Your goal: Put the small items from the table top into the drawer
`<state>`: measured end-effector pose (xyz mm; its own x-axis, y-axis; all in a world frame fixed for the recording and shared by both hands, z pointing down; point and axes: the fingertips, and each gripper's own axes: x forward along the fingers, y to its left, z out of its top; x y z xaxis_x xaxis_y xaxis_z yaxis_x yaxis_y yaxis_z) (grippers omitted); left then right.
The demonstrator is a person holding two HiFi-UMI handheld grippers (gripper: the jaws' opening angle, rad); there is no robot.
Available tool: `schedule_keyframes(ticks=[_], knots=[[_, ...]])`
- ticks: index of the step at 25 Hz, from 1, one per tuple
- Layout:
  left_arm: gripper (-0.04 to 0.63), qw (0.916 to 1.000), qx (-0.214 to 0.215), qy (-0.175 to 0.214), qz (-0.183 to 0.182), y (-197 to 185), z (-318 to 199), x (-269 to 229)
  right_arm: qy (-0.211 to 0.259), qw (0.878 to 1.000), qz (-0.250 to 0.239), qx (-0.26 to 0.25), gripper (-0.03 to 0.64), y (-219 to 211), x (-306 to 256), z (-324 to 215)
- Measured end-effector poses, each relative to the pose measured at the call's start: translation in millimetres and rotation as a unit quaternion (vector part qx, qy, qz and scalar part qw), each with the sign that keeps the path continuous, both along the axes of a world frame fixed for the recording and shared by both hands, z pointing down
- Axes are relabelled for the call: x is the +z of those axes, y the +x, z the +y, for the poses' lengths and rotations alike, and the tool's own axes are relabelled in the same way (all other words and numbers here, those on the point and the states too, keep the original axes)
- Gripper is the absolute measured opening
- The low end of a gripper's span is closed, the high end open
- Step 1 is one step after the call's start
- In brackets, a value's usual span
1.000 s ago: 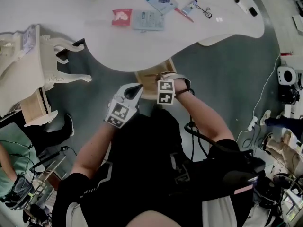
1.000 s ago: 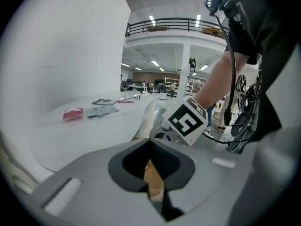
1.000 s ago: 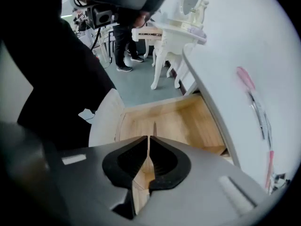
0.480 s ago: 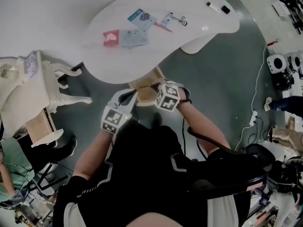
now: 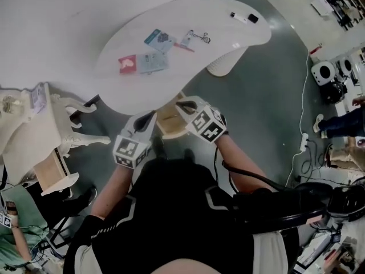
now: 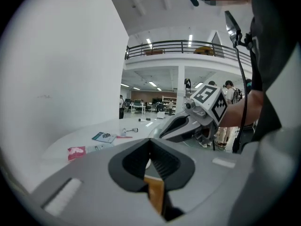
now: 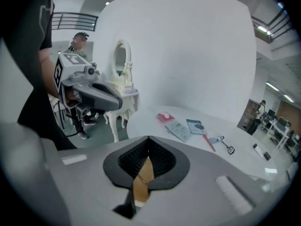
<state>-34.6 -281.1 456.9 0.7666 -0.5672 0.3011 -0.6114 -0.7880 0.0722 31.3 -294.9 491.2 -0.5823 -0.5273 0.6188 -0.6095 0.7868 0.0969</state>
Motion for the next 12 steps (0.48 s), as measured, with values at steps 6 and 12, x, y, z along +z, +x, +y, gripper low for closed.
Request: schedule_keyframes(ticks=[6,12], knots=[[0.000,0.9990,0.001,0.040,0.019,3.0,-4.7,-40.1,0.059,0.993,-0.074,0.065,0.002,13.3,-60.0,-4.9],[0.000,0.9971,-0.022,0.059,0.042,-1.3,-15.4,-68.4,0.116,0.973,-0.155,0.125,0.002,29.6,-114.1,-12.2]])
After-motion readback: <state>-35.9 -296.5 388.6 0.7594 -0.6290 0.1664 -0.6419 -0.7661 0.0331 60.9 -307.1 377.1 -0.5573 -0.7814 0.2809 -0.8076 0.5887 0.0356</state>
